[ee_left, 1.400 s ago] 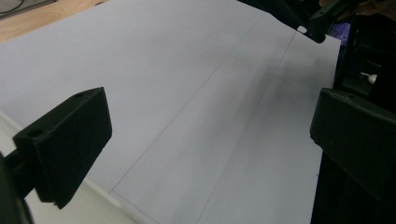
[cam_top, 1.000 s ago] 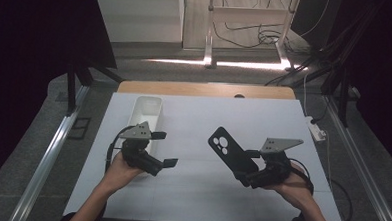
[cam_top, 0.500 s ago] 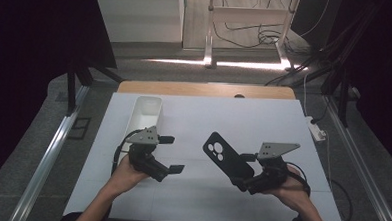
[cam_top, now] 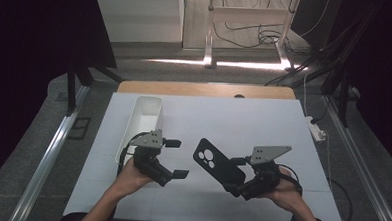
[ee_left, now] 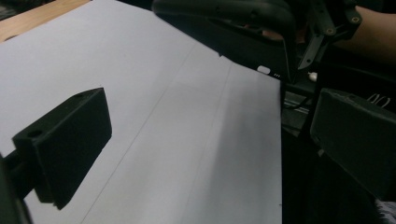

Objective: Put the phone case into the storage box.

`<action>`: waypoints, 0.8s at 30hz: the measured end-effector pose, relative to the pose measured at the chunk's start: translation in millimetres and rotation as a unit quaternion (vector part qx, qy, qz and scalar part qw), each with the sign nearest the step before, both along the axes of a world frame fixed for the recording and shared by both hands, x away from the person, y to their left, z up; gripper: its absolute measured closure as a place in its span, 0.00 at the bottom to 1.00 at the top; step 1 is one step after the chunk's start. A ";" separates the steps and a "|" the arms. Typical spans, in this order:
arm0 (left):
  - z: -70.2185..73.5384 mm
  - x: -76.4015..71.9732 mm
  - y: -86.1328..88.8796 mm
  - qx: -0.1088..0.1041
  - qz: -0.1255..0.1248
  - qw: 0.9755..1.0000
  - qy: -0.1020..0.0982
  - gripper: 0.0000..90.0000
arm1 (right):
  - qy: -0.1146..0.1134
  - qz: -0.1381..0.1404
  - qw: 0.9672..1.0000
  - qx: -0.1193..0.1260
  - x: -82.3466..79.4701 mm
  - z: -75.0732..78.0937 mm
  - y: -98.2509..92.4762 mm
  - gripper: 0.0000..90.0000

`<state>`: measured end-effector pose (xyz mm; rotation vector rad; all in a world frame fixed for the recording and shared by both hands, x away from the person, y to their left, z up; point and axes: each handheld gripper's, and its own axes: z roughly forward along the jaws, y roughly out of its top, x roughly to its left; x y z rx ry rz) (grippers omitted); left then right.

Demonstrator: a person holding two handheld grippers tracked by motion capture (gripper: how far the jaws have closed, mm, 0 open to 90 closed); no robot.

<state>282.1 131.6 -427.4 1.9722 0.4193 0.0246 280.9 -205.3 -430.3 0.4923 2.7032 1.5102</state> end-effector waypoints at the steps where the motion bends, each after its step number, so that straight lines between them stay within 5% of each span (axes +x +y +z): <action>1: 0.4 0.1 -1.0 -0.003 -0.004 1.000 0.000 0.00 | 0.000 0.002 1.000 0.000 -0.1 0.0 0.9 0.16; 24: 2.0 0.8 -16.6 -0.035 -0.075 0.997 -0.005 0.00 | 0.011 0.069 0.997 0.032 -4.0 -2.4 18.7 0.16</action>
